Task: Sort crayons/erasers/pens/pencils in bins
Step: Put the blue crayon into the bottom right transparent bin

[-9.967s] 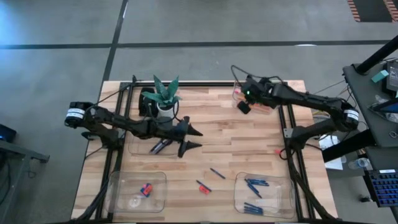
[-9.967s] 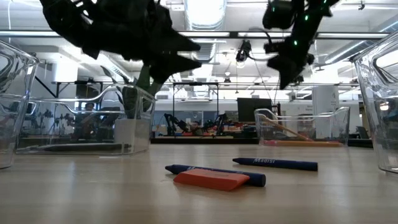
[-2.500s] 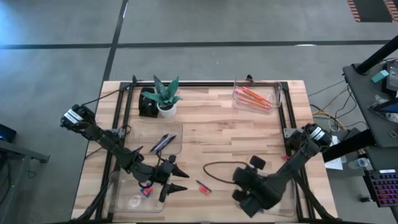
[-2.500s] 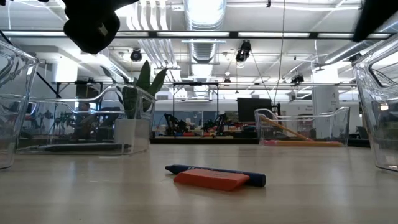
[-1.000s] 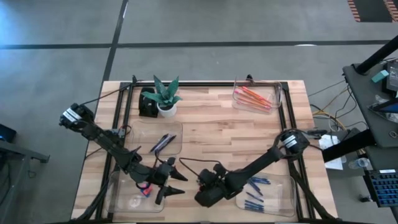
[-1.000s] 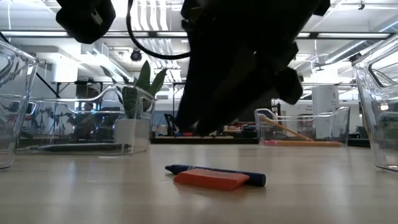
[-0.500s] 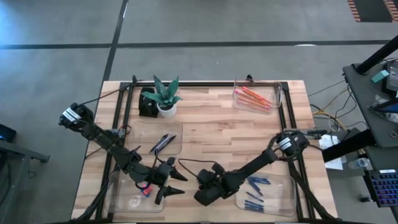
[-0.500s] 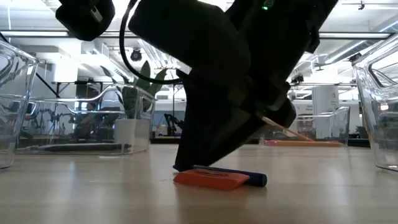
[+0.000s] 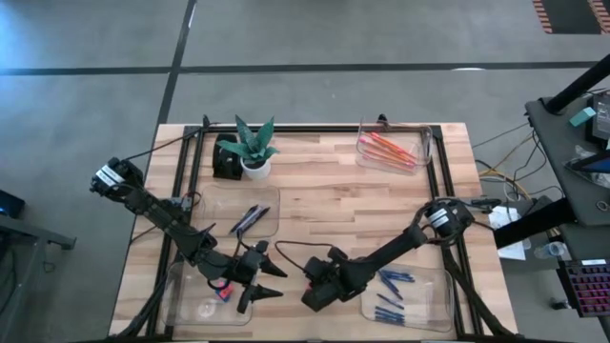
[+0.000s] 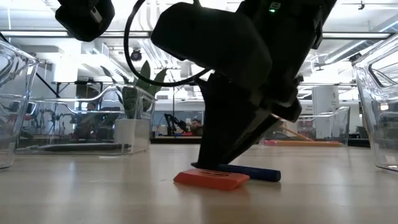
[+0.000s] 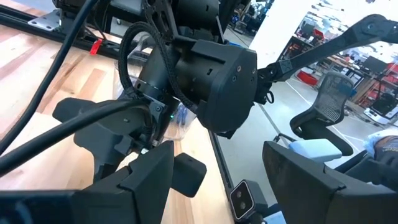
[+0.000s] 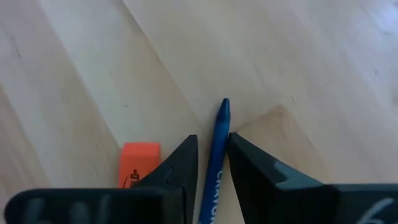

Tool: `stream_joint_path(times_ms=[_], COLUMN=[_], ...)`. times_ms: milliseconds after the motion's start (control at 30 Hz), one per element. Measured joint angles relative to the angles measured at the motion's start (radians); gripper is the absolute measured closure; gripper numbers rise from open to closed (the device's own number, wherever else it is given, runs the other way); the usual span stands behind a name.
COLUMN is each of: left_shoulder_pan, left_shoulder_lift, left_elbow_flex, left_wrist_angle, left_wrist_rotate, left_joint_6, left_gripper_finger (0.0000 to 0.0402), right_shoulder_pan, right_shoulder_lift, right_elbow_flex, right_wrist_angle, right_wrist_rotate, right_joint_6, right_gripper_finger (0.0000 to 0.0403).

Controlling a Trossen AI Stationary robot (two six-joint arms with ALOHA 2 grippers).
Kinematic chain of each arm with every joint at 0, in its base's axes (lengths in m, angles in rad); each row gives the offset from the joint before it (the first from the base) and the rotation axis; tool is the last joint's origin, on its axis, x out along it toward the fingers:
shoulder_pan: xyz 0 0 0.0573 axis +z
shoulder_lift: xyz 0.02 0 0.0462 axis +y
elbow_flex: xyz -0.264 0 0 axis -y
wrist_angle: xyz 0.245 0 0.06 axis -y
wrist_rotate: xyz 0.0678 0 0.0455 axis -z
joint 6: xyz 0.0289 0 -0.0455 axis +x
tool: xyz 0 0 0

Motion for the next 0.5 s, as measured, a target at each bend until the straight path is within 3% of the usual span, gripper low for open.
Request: stream_joint_path(times_ms=[500], left_shoulder_pan=[0.000], left_shoulder_lift=[0.000], left_elbow_flex=[-0.002], left_wrist_angle=[-0.001], left_wrist_rotate=[0.000], left_joint_6=[0.000], left_gripper_finger=[0.0169], right_shoulder_pan=[0.000], right_shoulder_lift=[-0.013], right_elbow_flex=[-0.001], right_wrist_angle=[-0.076], right_wrist_rotate=[-0.110], right_joint_6=[0.000], right_gripper_finger=[0.0336])
